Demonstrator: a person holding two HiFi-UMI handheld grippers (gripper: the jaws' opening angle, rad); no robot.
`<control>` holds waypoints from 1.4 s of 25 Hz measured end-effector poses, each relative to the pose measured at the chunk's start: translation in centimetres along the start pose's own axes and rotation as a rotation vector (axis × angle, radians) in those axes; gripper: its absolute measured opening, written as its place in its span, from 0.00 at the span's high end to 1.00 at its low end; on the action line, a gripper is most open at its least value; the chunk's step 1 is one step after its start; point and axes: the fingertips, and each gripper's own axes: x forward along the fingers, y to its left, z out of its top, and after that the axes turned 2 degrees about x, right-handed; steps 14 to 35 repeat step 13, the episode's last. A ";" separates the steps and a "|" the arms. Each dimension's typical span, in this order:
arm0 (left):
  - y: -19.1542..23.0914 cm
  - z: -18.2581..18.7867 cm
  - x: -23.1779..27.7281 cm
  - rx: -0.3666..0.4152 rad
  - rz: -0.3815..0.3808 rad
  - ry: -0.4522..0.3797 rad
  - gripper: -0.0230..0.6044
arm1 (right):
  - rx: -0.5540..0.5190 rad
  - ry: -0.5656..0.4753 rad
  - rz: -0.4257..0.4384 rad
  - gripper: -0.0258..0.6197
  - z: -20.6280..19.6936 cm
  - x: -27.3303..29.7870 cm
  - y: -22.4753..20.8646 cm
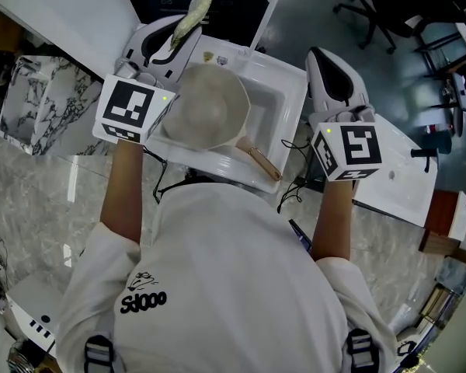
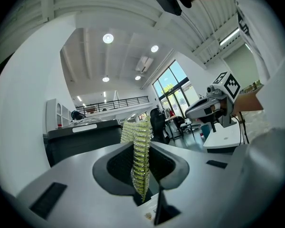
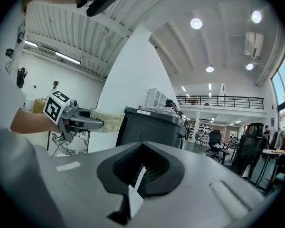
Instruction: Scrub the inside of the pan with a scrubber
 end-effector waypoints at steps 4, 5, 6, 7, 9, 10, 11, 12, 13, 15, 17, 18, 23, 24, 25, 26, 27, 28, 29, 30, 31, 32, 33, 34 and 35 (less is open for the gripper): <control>-0.3 -1.0 0.0 -0.014 -0.018 0.024 0.85 | 0.009 0.007 0.013 0.95 -0.5 0.3 0.4; -0.4 -1.2 0.0 -0.016 -0.023 0.030 0.85 | 0.011 0.009 0.019 0.95 -0.6 0.4 0.6; -0.5 -1.4 0.0 -0.018 -0.027 0.035 0.85 | 0.012 0.011 0.024 0.95 -0.6 0.5 0.8; -0.6 -1.6 0.0 -0.020 -0.029 0.041 0.85 | 0.014 0.012 0.028 0.95 -0.6 0.5 0.9; -0.6 -1.8 0.0 -0.025 -0.031 0.047 0.85 | 0.020 0.011 0.033 0.95 -0.6 0.6 0.9; -0.6 -1.9 0.1 -0.026 -0.031 0.048 0.85 | 0.023 0.011 0.034 0.95 -0.6 0.7 0.9; -0.7 -1.9 0.1 -0.026 -0.032 0.049 0.85 | 0.025 0.011 0.034 0.95 -0.6 0.7 0.9; -0.6 -1.9 0.2 -0.024 -0.032 0.050 0.85 | 0.026 0.011 0.034 0.95 -0.7 0.7 0.8; -0.6 -2.0 0.2 -0.022 -0.033 0.051 0.85 | 0.026 0.011 0.033 0.95 -0.7 0.8 0.8; -0.6 -2.0 0.2 -0.022 -0.033 0.051 0.85 | 0.026 0.011 0.033 0.95 -0.7 0.8 0.8; -0.6 -2.0 0.2 -0.022 -0.033 0.051 0.85 | 0.026 0.011 0.033 0.95 -0.7 0.8 0.8; -0.6 -2.0 0.2 -0.022 -0.033 0.051 0.85 | 0.026 0.011 0.033 0.95 -0.7 0.8 0.8; -0.6 -2.0 0.2 -0.022 -0.033 0.051 0.85 | 0.026 0.011 0.033 0.95 -0.7 0.8 0.8; -0.6 -2.0 0.2 -0.022 -0.033 0.051 0.85 | 0.026 0.011 0.033 0.95 -0.7 0.8 0.8; -0.6 -2.0 0.2 -0.022 -0.033 0.051 0.85 | 0.026 0.011 0.033 0.95 -0.7 0.8 0.8; -0.6 -2.0 0.2 -0.022 -0.033 0.051 0.85 | 0.026 0.011 0.033 0.95 -0.7 0.8 0.8; -0.6 -2.0 0.2 -0.022 -0.033 0.051 0.85 | 0.026 0.011 0.033 0.95 -0.7 0.8 0.8; -0.6 -2.0 0.2 -0.022 -0.033 0.051 0.85 | 0.026 0.011 0.033 0.95 -0.7 0.8 0.8; -0.6 -2.0 0.2 -0.022 -0.033 0.051 0.85 | 0.026 0.011 0.033 0.95 -0.7 0.8 0.8; -0.6 -2.0 0.2 -0.022 -0.033 0.051 0.85 | 0.026 0.011 0.033 0.95 -0.7 0.8 0.8; -0.6 -2.0 0.2 -0.022 -0.033 0.051 0.85 | 0.026 0.011 0.033 0.95 -0.7 0.8 0.8; -0.6 -2.0 0.2 -0.022 -0.033 0.051 0.85 | 0.026 0.011 0.033 0.95 -0.7 0.8 0.8; -0.6 -2.0 0.2 -0.022 -0.033 0.051 0.85 | 0.026 0.011 0.033 0.95 -0.7 0.8 0.8; -0.6 -2.0 0.2 -0.022 -0.033 0.051 0.85 | 0.026 0.011 0.033 0.95 -0.7 0.8 0.8; -0.6 -2.0 0.2 -0.022 -0.033 0.051 0.85 | 0.026 0.011 0.033 0.95 -0.7 0.8 0.8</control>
